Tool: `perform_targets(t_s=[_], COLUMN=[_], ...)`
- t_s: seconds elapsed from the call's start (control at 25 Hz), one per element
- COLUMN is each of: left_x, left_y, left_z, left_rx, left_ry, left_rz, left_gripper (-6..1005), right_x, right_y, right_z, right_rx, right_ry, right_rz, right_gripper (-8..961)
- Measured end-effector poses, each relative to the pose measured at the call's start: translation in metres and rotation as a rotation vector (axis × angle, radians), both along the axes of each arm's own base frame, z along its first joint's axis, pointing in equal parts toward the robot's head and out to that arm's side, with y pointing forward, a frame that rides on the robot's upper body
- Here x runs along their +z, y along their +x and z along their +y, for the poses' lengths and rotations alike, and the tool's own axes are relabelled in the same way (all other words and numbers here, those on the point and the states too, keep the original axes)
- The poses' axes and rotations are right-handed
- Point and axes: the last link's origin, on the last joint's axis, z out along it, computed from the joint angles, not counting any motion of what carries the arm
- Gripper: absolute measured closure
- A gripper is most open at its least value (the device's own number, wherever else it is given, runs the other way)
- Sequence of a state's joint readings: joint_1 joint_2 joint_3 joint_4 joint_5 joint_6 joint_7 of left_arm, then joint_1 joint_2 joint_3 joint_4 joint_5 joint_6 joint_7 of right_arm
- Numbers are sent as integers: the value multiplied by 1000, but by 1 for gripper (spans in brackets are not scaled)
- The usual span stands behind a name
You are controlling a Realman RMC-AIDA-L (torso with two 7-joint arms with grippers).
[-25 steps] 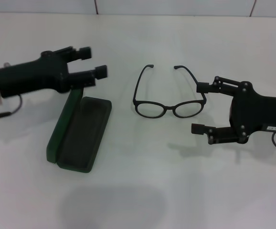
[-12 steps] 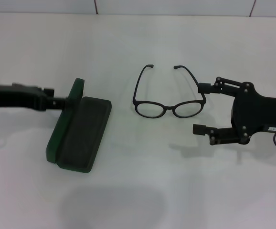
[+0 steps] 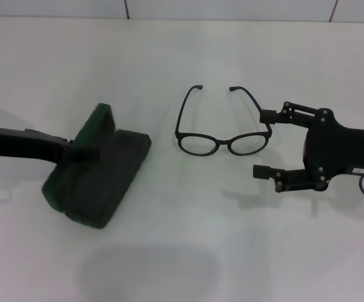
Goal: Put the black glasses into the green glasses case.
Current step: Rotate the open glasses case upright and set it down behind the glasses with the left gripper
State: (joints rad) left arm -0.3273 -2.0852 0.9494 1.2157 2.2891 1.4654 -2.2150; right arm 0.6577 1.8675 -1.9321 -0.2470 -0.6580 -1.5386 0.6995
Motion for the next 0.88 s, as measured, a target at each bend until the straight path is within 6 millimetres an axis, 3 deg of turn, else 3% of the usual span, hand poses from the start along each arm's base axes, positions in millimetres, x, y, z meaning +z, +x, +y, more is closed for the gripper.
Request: perform_targets(t_s=[0.2,0.4,0.64,0.88], left_x=[0,-2,-3,-11], left_y=[1,7,37,66], left_z=[3,10,43,78], left_rx=[-3,-50,-266,-508], left_ry=[-1,-11,-8,-22], left_rz=[-1,9,95,258], left_gripper=[476,718,797,780], right_x=[-1,-7,-17,-19], right_y=[1,2,1,7], right_z=[-2,-13,-22,-28], right_rx=[6,68,112,107], right_ry=[1,-64,-104,-92], right_rz=[0,-49,-76,-73], right_gripper=[70,70,69,69])
